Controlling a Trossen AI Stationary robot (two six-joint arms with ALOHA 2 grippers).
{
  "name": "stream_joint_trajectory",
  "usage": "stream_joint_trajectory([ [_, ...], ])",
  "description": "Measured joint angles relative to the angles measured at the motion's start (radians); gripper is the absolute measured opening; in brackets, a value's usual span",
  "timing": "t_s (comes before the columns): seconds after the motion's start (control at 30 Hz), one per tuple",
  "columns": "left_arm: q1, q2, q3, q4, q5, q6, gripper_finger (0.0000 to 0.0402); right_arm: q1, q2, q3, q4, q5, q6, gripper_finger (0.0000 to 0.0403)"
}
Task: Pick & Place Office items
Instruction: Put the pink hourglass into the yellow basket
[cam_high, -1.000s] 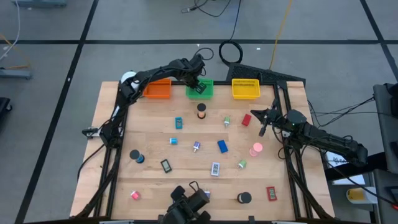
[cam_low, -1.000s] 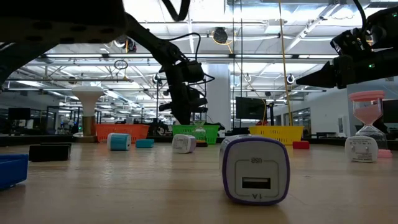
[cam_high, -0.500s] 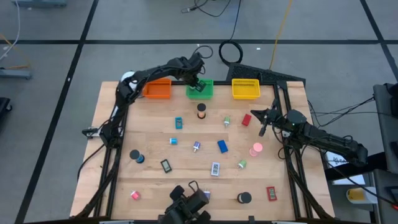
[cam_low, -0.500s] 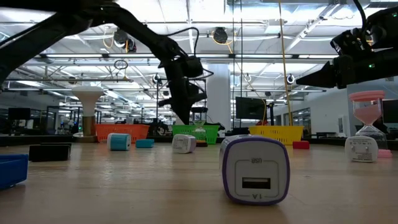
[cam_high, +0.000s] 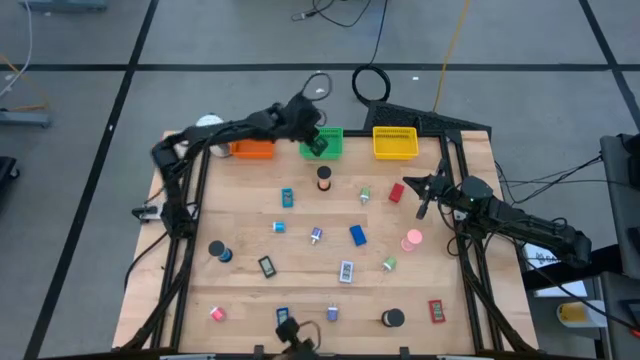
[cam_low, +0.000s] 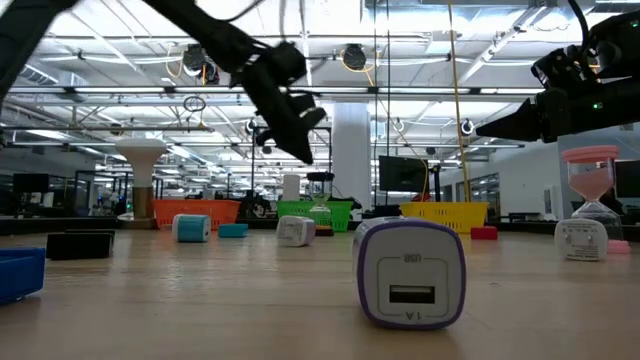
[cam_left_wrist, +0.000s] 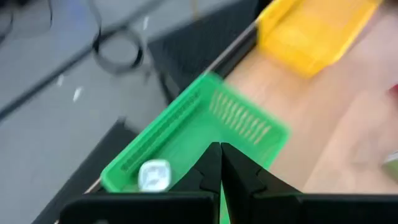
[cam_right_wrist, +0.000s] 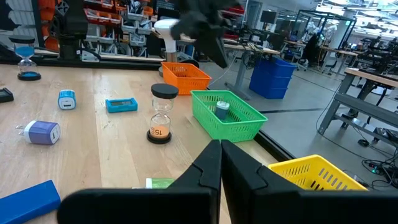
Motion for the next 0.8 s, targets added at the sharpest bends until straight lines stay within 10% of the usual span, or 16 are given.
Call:
stream_joint_trajectory([
  [0.53, -0.089, -0.364, -0.900, 1.199, 0.060, -0.004, 0.0004, 0.000, 0.000, 0.000, 0.000, 0.000, 0.000, 0.0000],
  [0.8, -0.088, -0.365, -1.047, 1.349, 0.083, -0.038, 0.0023, 0.000, 0.000, 0.000, 0.000, 0.000, 0.000, 0.0000],
])
